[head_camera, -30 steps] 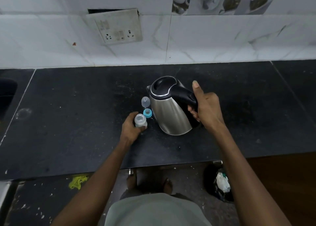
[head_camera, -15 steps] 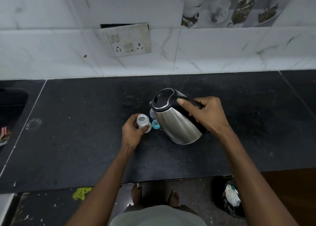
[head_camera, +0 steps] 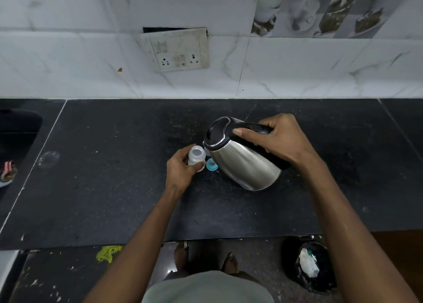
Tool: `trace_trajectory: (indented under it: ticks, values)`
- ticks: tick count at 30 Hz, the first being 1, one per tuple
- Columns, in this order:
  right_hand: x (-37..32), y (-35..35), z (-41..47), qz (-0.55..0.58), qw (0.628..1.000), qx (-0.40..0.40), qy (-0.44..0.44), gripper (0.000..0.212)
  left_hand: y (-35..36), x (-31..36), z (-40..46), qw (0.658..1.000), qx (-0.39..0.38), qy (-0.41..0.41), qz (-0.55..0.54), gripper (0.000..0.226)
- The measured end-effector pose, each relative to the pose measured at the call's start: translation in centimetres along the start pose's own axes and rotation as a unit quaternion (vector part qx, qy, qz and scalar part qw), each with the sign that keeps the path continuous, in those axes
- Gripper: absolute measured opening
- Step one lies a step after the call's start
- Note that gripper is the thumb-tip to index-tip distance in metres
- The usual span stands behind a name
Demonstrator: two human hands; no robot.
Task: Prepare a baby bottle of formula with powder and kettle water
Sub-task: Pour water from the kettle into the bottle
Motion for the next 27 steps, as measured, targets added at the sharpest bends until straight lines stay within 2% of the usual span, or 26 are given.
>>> trace_trajectory:
  ticks: [8,14,19,27]
  values:
    - [0.1,0.6,0.1,-0.032,0.999,-0.032,0.016,0.076,1.6,0.3,-0.7,0.999,-0.025,0.016,-0.019,0.067]
    - [0.1,0.7,0.1,-0.051,0.996,-0.059,0.031,0.065,2.3,0.5,-1.5,0.999,-0.037,0.024,-0.012,0.062]
    - [0.4,0.7,-0.2,-0.057,0.996,-0.060,0.042,0.071,2.0,0.7,-1.7,0.999,-0.027,0.029,0.010,0.061]
    - [0.0,0.4,-0.5,-0.065,0.993,-0.074,0.059,0.065,3.0,0.5,-2.7,0.998,-0.025,0.035,0.054,0.056]
Point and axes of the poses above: each hand's wrist, its own z-axis towards the middle knuckle, its own y-axis out of the palm, x = y × z, the point moved 9 cm from there along z, towards the middle knuckle, and after that the axes turned 2 degrees about y, right-handed, at the moved point
